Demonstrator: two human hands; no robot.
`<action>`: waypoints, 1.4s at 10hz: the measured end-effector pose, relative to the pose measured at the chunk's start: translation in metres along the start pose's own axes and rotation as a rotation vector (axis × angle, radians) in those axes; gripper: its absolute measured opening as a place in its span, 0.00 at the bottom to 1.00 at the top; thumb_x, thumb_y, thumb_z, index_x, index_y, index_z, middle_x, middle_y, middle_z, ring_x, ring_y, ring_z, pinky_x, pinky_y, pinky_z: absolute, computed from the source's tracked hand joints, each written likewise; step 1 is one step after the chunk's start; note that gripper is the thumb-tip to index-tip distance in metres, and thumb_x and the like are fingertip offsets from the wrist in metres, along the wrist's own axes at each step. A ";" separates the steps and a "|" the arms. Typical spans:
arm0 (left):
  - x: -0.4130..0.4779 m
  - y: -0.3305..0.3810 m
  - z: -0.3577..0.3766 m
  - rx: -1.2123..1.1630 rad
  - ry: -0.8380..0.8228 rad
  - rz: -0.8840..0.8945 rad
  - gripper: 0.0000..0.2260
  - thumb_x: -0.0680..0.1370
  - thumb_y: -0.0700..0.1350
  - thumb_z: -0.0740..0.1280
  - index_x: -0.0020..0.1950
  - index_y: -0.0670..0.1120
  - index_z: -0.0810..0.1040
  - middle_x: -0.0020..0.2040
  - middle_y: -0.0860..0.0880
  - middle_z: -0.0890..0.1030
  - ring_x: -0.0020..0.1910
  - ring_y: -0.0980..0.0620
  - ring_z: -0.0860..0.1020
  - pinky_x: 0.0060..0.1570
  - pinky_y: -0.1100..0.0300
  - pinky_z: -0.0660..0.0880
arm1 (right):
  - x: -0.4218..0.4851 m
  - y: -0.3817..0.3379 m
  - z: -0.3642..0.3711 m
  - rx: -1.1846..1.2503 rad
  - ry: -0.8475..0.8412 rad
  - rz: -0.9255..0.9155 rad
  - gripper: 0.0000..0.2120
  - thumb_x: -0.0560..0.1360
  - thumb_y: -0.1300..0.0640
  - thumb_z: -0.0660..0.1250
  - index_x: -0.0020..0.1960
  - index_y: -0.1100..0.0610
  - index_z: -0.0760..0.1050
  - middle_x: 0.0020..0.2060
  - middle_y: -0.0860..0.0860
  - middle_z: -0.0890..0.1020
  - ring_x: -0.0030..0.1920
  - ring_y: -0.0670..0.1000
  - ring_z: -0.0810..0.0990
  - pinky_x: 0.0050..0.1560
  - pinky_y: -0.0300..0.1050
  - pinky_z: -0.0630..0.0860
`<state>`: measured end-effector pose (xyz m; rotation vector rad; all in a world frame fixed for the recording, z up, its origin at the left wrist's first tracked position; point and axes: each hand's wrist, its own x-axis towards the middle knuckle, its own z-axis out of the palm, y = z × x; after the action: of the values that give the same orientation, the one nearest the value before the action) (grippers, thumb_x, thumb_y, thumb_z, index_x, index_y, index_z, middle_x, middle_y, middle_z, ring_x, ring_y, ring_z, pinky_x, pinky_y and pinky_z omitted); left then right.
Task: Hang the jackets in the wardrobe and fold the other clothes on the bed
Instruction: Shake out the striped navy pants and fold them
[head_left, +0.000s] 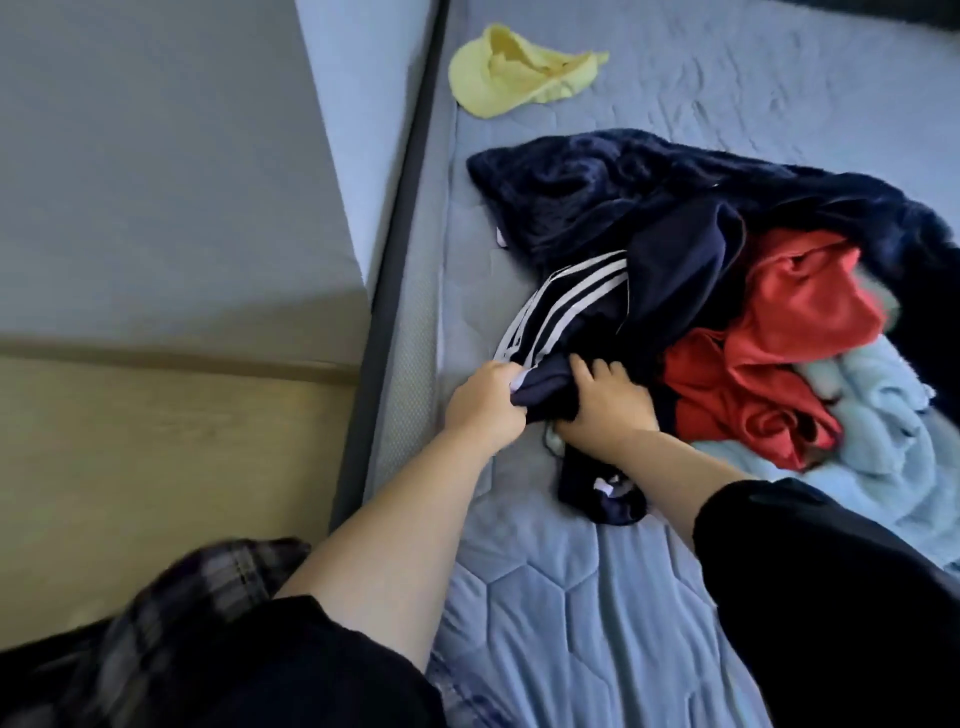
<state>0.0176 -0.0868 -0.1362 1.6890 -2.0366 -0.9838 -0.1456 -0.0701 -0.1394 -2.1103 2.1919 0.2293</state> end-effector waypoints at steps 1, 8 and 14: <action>-0.044 -0.007 -0.013 -0.006 0.015 -0.050 0.10 0.70 0.38 0.68 0.50 0.46 0.77 0.49 0.48 0.78 0.48 0.42 0.77 0.45 0.52 0.75 | -0.033 -0.014 -0.018 -0.009 0.009 -0.111 0.30 0.67 0.49 0.69 0.66 0.55 0.65 0.55 0.54 0.75 0.57 0.58 0.73 0.47 0.52 0.74; -0.092 0.010 -0.108 -1.036 -0.124 0.072 0.52 0.55 0.59 0.80 0.75 0.60 0.58 0.71 0.53 0.70 0.69 0.54 0.69 0.71 0.53 0.64 | -0.063 -0.047 -0.124 0.899 -0.004 0.295 0.17 0.78 0.63 0.58 0.32 0.53 0.61 0.42 0.57 0.79 0.45 0.56 0.78 0.41 0.42 0.70; -0.090 0.019 -0.102 -0.355 0.336 0.267 0.34 0.62 0.47 0.81 0.66 0.54 0.72 0.54 0.58 0.74 0.57 0.59 0.72 0.57 0.68 0.69 | -0.047 -0.046 -0.120 0.546 -0.307 0.021 0.10 0.76 0.67 0.58 0.47 0.71 0.78 0.38 0.57 0.78 0.39 0.49 0.72 0.37 0.40 0.66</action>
<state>0.0910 -0.0306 -0.0349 1.2616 -1.6948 -0.8440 -0.0930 -0.0463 -0.0153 -1.6335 1.8334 -0.0427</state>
